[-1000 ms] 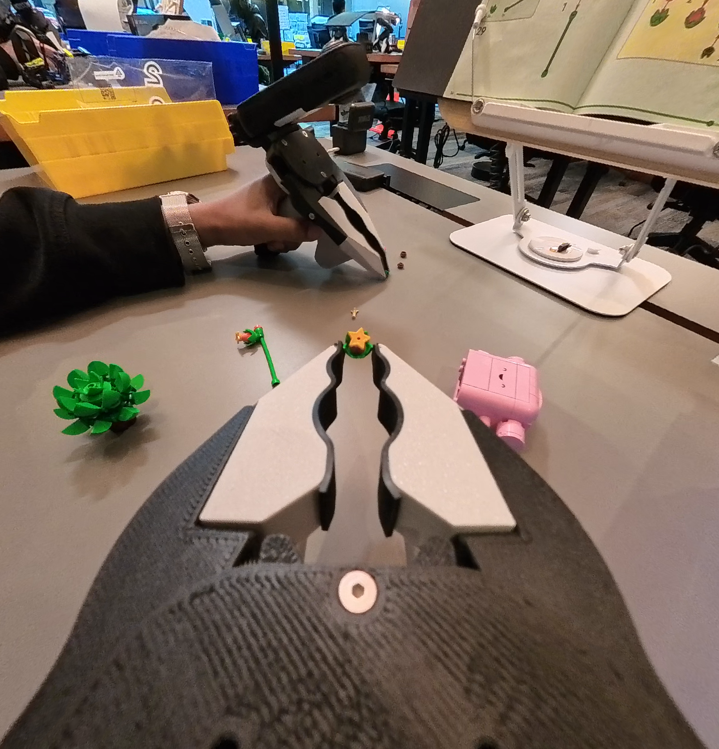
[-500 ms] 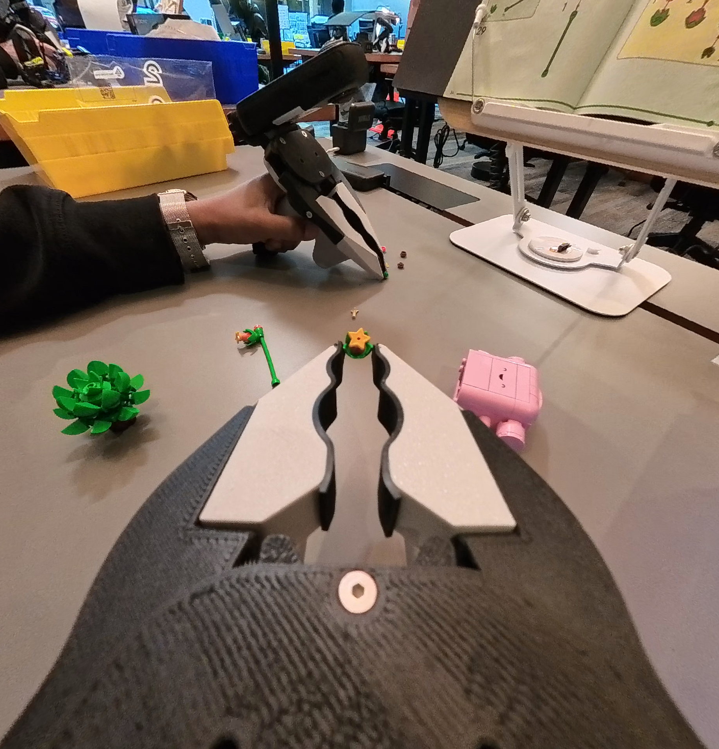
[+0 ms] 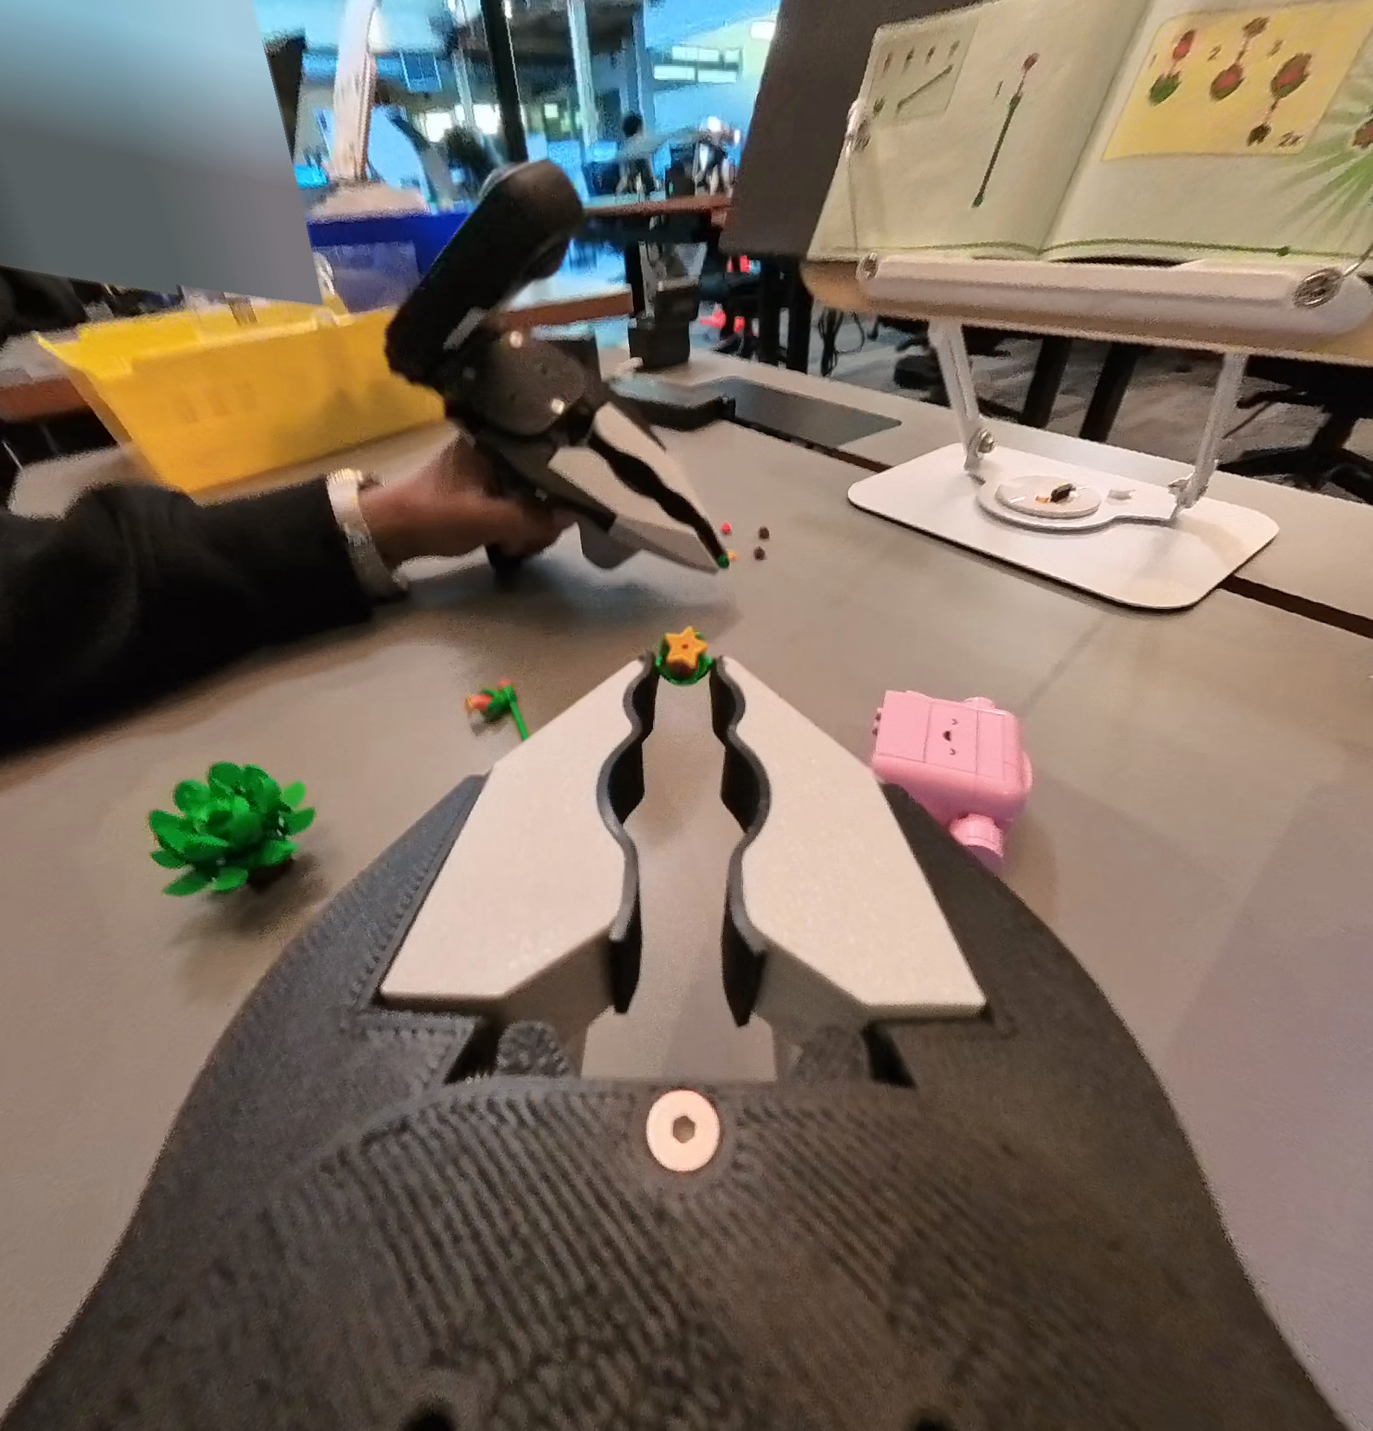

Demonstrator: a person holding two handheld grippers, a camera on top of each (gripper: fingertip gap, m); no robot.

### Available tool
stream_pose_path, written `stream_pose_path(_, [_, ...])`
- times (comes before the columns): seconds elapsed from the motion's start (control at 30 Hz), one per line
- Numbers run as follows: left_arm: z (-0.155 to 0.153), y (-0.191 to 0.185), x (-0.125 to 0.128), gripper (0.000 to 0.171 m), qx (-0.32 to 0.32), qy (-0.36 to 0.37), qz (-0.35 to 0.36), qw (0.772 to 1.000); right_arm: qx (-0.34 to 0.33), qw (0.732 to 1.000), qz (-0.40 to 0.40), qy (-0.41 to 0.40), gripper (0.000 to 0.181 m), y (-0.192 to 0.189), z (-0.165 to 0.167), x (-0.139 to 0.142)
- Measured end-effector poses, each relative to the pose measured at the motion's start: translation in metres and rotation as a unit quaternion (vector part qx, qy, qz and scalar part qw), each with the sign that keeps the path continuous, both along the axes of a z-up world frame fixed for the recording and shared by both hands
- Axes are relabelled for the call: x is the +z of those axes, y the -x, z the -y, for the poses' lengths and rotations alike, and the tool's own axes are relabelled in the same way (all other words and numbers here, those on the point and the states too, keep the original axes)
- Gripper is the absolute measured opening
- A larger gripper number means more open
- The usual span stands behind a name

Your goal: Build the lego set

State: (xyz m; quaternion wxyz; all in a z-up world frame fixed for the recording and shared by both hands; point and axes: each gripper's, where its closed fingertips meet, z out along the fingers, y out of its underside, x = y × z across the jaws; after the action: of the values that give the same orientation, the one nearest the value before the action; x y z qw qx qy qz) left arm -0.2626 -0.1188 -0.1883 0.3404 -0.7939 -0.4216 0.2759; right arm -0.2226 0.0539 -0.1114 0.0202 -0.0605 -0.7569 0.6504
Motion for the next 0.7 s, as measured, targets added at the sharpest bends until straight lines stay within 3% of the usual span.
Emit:
stream_pose_path(0.13, [-0.058, -0.010, 0.037, 0.005, -0.068, -0.056, -0.065, 0.994, 0.018, 0.992, 0.076, 0.095, 0.012, 0.001, -0.007, 0.026])
stream_pose_path(0.23, [-0.111, -0.025, 0.061, 0.005, -0.124, -0.065, -0.108, 0.984, 0.062, 0.970, 0.157, 0.175, 0.011, -0.003, -0.012, 0.045])
stream_pose_path(0.37, [-0.168, -0.044, 0.082, 0.005, -0.172, -0.079, -0.139, 0.972, 0.082, 0.953, 0.215, 0.197, 0.011, -0.004, -0.010, 0.046])
stream_pose_path(0.53, [-0.183, -0.050, 0.105, 0.005, -0.165, -0.117, -0.166, 0.965, 0.109, 0.936, 0.258, 0.212, 0.011, -0.007, -0.010, 0.048])
stream_pose_path(0.7, [-0.179, -0.050, 0.109, 0.005, -0.163, -0.121, -0.168, 0.965, 0.094, 0.947, 0.240, 0.193, 0.011, -0.005, -0.008, 0.042])
